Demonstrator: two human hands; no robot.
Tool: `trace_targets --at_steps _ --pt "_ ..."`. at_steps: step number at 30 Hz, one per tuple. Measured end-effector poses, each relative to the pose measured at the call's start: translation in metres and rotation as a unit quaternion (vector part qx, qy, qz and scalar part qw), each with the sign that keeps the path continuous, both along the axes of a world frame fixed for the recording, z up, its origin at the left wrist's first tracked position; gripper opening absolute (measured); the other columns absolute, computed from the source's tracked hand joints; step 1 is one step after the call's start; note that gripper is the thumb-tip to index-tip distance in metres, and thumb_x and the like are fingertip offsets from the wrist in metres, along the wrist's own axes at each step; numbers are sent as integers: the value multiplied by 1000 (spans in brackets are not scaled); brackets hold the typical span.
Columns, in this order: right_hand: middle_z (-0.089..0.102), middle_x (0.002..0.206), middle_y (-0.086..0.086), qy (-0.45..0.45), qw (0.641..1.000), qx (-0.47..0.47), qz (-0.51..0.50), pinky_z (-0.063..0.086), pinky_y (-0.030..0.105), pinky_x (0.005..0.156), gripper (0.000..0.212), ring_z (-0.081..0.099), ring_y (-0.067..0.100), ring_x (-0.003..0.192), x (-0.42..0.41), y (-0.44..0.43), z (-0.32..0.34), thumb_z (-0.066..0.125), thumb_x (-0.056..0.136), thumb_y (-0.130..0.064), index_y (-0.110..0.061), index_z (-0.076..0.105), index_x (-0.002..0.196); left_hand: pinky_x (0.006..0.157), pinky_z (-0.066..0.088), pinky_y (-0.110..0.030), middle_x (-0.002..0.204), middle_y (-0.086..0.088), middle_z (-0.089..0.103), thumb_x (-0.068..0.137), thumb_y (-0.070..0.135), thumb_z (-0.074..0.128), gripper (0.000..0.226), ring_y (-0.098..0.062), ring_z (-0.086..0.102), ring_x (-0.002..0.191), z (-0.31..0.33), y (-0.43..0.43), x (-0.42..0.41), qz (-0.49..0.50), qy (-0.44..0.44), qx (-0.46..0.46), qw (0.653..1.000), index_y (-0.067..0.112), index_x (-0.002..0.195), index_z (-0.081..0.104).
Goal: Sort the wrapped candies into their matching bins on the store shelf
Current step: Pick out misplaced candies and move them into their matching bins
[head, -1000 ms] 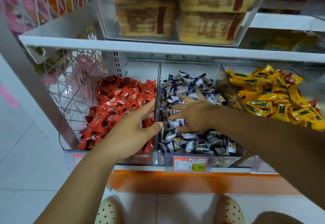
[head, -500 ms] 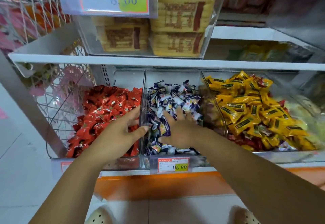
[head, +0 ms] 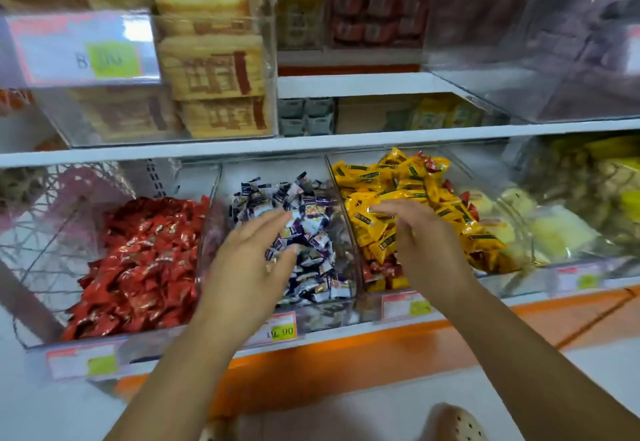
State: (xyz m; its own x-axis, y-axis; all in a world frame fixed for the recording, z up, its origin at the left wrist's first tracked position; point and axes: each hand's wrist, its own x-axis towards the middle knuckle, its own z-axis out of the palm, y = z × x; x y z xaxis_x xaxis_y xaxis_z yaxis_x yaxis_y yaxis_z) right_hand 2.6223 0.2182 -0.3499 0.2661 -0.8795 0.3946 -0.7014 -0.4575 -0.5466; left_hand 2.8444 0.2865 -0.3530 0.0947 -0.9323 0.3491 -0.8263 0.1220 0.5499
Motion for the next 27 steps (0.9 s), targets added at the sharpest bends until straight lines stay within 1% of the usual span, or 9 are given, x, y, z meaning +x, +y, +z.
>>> trace_targets --at_steps 3,6,9,13,15,18,20,23,27 --pt "58 131 5 -35 997 12 -69 43 27 95 35 54 25 120 -41 -11 -9 44 98 2 -16 65 119 119 16 -29 149 21 31 97 37 50 48 -3 23 139 -12 -11 -39 -74 11 45 996 37 143 38" --pt "60 123 0 3 996 60 -61 34 21 92 29 49 21 120 -60 -18 -18 56 95 -10 -23 65 120 112 6 -18 149 21 31 97 38 48 48 -5 23 138 -12 -33 -62 -91 -18 29 995 37 144 37" --pt "56 105 -4 47 998 23 -29 34 27 91 28 46 21 108 -59 -18 -22 73 83 -22 -27 69 110 109 17 -21 141 16 45 94 38 54 46 -9 29 130 -5 -49 -76 -87 -67 -9 994 33 139 47" --pt "45 96 -5 78 996 -22 22 37 26 81 14 41 12 98 -47 -17 -24 74 81 -19 -24 71 94 92 26 -22 119 15 58 87 41 63 32 -11 34 113 -6 -56 -83 -84 -120 -22 989 33 118 64" --pt "47 96 -3 132 989 -37 49 40 28 75 20 43 16 98 -44 -20 -30 74 81 -17 -25 73 99 90 27 -23 117 17 59 87 41 63 29 -11 33 110 -7 -58 -81 -96 -147 -13 984 34 116 66" --pt "52 93 3 146 987 -56 23 48 37 65 32 51 26 89 -50 -33 -38 77 77 -12 -25 74 106 99 33 -33 120 20 60 89 35 63 29 -12 36 111 -8 -65 -73 -114 -161 0 980 35 118 65" --pt "52 92 4 130 989 -63 -17 46 35 67 34 49 26 88 -58 -42 -37 76 80 -12 -26 73 110 105 31 -34 121 22 58 89 36 64 30 -7 34 114 -9 -70 -68 -115 -131 11 985 35 119 65" --pt "53 97 4 128 989 -66 -29 45 38 75 36 44 24 91 -64 -46 -34 73 83 -20 -28 69 117 107 21 -26 121 28 48 88 39 63 31 2 25 116 -10 -73 -64 -115 -80 27 990 36 119 65" --pt "56 105 -1 132 989 -72 17 41 32 80 39 41 20 95 -59 -26 -30 71 78 -35 -28 69 116 103 14 -21 134 21 49 89 36 62 30 -4 29 126 -9 -68 -62 -112 -59 35 991 36 119 64"
